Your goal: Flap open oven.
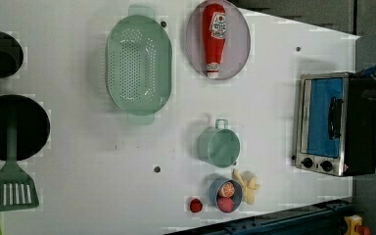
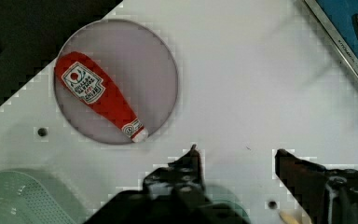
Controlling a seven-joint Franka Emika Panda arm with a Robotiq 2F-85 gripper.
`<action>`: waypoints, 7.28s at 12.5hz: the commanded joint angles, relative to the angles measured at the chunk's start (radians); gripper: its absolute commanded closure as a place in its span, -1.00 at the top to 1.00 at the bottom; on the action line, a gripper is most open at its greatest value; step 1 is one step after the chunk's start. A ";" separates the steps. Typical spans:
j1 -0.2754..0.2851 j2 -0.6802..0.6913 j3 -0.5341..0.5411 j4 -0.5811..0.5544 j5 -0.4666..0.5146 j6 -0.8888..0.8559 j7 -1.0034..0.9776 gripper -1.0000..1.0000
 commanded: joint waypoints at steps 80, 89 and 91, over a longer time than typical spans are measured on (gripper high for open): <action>0.166 0.239 -0.223 -0.399 -0.270 0.665 -0.057 -0.65; 0.165 -0.062 -0.242 -0.015 -0.003 -0.170 0.001 -0.65; 0.165 -0.066 -0.243 0.028 -0.004 -0.233 0.002 -0.65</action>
